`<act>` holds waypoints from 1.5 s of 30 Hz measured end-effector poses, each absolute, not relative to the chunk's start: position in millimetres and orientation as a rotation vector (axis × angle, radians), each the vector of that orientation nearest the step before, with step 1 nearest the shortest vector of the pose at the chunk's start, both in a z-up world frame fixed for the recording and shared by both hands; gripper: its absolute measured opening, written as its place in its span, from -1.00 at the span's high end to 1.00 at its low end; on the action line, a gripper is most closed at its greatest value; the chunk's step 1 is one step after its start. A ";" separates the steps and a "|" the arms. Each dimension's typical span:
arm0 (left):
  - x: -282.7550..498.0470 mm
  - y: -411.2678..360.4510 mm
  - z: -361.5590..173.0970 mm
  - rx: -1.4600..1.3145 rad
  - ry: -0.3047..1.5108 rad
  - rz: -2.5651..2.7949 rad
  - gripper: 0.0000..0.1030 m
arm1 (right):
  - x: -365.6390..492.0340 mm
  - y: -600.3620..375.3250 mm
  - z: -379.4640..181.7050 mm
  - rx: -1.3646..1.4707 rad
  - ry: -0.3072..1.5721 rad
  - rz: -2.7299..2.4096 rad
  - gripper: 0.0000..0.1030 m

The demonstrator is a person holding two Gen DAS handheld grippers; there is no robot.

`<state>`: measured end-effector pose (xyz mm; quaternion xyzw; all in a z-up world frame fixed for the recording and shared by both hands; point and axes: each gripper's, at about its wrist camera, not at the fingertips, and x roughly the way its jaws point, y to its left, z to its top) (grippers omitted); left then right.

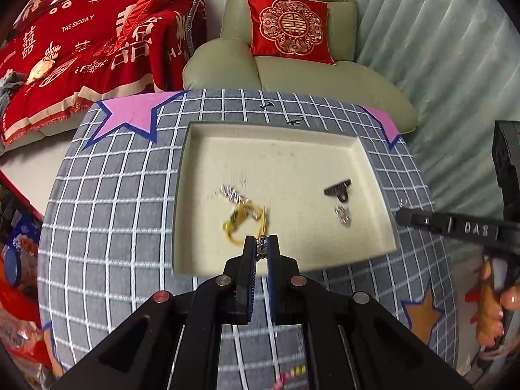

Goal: Organize jewelry
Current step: 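Carry the purple heart charm and silver charm over the white tray with both tools, then open the right tool to drop the silver charm while the left tool releases the heart charm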

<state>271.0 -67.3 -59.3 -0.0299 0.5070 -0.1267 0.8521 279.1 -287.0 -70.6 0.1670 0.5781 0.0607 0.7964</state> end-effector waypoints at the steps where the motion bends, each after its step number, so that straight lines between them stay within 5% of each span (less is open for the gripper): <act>1: 275.9 -68.3 -62.3 -0.063 1.070 -0.261 0.69 | 283.4 -286.2 -74.2 0.356 1.247 0.132 0.66; 31: 318.0 -93.3 -134.2 0.080 1.176 -0.146 0.69 | 335.1 -295.3 -156.1 0.352 1.356 0.105 0.60; 33: 318.0 -94.6 -135.3 0.088 1.181 -0.149 0.69 | 335.7 -293.3 -155.7 0.354 1.352 0.110 0.49; 35: 317.8 -96.3 -136.4 0.099 1.188 -0.152 0.69 | 336.6 -291.5 -154.6 0.352 1.349 0.121 -0.04; 36: 317.3 -97.3 -136.7 0.104 1.190 -0.153 0.69 | 336.9 -290.7 -153.2 0.344 1.346 0.119 -0.15; 45: 317.2 -97.0 -128.2 0.085 1.185 -0.169 0.69 | 332.8 -295.4 -136.4 0.436 1.295 0.159 -0.21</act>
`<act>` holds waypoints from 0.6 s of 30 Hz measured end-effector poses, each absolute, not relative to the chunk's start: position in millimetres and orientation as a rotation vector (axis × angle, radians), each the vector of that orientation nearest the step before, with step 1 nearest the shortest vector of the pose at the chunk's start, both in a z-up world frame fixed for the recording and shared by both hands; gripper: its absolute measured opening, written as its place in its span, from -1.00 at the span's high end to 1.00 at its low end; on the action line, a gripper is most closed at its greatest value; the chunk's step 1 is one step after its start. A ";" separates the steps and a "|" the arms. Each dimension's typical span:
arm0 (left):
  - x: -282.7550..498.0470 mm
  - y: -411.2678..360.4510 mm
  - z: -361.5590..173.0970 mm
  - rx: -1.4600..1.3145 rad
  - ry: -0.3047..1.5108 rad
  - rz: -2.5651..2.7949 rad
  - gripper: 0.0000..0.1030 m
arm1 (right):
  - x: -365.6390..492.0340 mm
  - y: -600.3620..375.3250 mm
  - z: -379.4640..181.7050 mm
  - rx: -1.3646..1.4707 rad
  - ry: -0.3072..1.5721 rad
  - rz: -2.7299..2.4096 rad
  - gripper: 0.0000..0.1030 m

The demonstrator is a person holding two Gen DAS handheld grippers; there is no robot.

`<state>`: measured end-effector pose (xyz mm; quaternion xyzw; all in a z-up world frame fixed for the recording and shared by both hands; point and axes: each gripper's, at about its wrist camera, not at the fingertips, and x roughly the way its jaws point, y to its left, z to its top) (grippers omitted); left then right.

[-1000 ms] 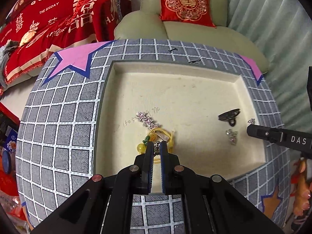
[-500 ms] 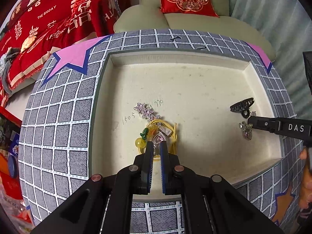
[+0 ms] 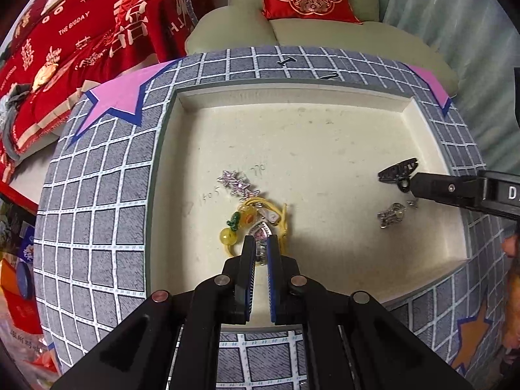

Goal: Organize jewelry
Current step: 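Open the right tool to drop the silver charm while the left tool releases the heart charm, then move both tools back toward the bracelets on the table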

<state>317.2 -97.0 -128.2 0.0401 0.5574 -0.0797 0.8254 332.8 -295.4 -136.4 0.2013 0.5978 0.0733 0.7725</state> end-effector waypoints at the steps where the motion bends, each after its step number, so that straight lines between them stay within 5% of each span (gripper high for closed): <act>1: 316.9 -96.9 -127.6 0.088 1.183 -0.169 0.69 | 331.8 -295.9 -133.8 0.447 1.289 0.165 -0.23; 10: 317.4 -96.9 -116.9 0.091 1.159 -0.172 0.68 | 323.0 -298.6 -109.6 0.484 1.242 0.175 -0.23; 15: 318.4 -93.2 -110.6 0.069 1.146 -0.177 0.67 | 317.2 -304.1 -103.1 0.536 1.222 0.182 -0.44; 18: 316.5 -88.4 -105.4 0.046 1.136 -0.152 -1.00 | 315.4 -305.7 -100.1 0.550 1.214 0.178 -0.58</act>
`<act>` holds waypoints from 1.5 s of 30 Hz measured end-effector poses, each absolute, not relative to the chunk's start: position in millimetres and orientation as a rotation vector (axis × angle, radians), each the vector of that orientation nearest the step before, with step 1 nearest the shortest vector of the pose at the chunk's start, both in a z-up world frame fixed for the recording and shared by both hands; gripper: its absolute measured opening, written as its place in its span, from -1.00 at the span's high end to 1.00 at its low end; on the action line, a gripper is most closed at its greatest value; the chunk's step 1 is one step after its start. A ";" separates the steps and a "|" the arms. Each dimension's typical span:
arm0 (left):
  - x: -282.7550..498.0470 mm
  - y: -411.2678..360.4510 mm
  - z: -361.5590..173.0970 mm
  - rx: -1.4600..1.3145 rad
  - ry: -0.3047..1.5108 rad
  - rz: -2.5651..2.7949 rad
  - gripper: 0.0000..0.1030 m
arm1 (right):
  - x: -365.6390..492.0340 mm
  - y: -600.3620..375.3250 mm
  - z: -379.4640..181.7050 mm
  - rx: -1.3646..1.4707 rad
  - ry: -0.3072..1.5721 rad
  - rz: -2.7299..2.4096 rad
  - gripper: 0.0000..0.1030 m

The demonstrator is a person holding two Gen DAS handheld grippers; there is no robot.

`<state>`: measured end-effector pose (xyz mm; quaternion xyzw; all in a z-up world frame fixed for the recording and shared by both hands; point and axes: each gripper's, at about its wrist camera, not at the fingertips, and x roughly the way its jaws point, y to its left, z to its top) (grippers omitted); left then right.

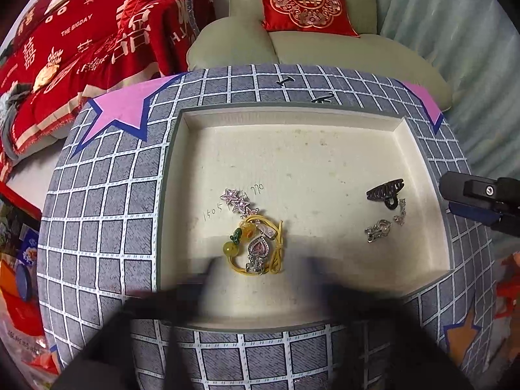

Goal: Organize jewelry
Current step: 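Move both tools back toward the bracelets on the table, then grasp the brown coil hair tie with the left tool while the right tool grasps the beaded bracelet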

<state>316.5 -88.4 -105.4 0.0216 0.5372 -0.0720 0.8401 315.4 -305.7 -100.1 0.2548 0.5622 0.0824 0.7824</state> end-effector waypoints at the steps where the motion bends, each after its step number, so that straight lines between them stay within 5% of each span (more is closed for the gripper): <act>1: 313.5 -86.8 -99.6 0.040 1.092 -0.135 -1.00 | 314.7 -306.2 -98.9 0.557 1.207 0.177 -0.60; 24: 212.5 -48.3 -76.2 0.059 1.122 -0.156 -1.00 | 248.3 -292.0 -65.4 0.536 1.192 0.196 -0.68; 45: 67.0 -36.3 -136.6 0.039 1.374 -0.229 -0.91 | 150.4 -233.4 -140.7 0.394 1.473 0.126 -0.68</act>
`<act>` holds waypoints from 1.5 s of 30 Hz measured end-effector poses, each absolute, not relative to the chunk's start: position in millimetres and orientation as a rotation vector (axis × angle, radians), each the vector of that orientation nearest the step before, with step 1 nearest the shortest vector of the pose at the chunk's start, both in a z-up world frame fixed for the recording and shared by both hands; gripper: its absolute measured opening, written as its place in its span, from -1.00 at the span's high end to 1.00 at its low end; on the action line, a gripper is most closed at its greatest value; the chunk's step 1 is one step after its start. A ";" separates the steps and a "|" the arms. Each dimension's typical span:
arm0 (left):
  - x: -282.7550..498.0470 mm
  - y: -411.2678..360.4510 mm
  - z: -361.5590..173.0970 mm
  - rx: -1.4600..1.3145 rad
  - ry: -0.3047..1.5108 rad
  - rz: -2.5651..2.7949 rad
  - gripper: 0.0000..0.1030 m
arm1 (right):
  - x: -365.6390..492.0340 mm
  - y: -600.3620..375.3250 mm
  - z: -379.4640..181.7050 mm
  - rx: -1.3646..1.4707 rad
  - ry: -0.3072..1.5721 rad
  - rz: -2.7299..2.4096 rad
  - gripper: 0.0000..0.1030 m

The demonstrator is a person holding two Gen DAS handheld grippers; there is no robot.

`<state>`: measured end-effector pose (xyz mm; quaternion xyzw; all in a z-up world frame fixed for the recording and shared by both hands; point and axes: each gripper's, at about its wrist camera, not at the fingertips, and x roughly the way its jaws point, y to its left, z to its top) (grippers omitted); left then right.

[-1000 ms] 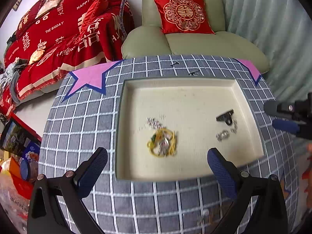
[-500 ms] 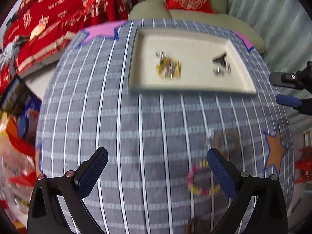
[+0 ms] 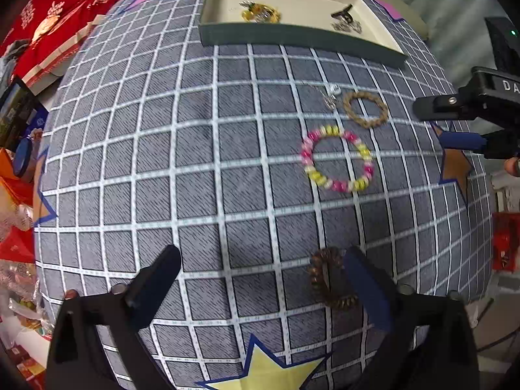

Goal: Organize jewelry
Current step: 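Grasp the brown coil hair tie with the left tool while the right tool grasps the beaded bracelet, then carry the coil hair tie and pink-yellow beaded bracelet over the white tray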

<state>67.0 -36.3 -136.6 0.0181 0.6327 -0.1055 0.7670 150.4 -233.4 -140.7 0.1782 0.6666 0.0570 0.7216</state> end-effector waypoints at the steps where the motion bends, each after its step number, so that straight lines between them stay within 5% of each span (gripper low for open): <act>1: 66.6 -36.6 -138.4 0.043 1.381 -0.235 -0.91 | 148.6 -229.6 -142.9 0.386 1.480 0.129 -0.68; 6: 64.0 -38.4 -144.4 0.061 1.383 -0.259 -0.90 | 143.5 -207.6 -155.1 0.349 1.513 0.137 -0.67; 7: 64.9 -38.2 -145.0 0.062 1.384 -0.264 -0.76 | 142.8 -203.6 -157.0 0.336 1.517 0.137 -0.66; 16: 53.3 -49.6 -159.2 0.076 1.387 -0.293 -0.69 | 140.8 -171.7 -178.5 0.230 1.545 0.118 -0.19; 24: 39.8 -81.1 -173.2 0.125 1.370 -0.298 -0.55 | 142.1 -131.0 -182.4 0.030 1.521 0.078 -0.18; 27: 35.0 -99.4 -178.5 0.141 1.364 -0.296 -0.55 | 140.6 -119.7 -183.5 -0.042 1.508 0.055 -0.02; 34: 29.5 -123.9 -180.6 0.183 1.349 -0.298 -0.15 | 135.2 -108.2 -182.5 -0.069 1.493 0.046 0.79; 39: 28.6 -124.8 -174.8 0.145 1.360 -0.332 0.61 | 138.9 -127.5 -178.1 -0.008 1.506 0.042 0.81; 45: 35.9 -105.0 -163.7 -0.009 1.383 -0.339 0.61 | 138.6 -165.7 -171.0 0.113 1.504 0.034 0.81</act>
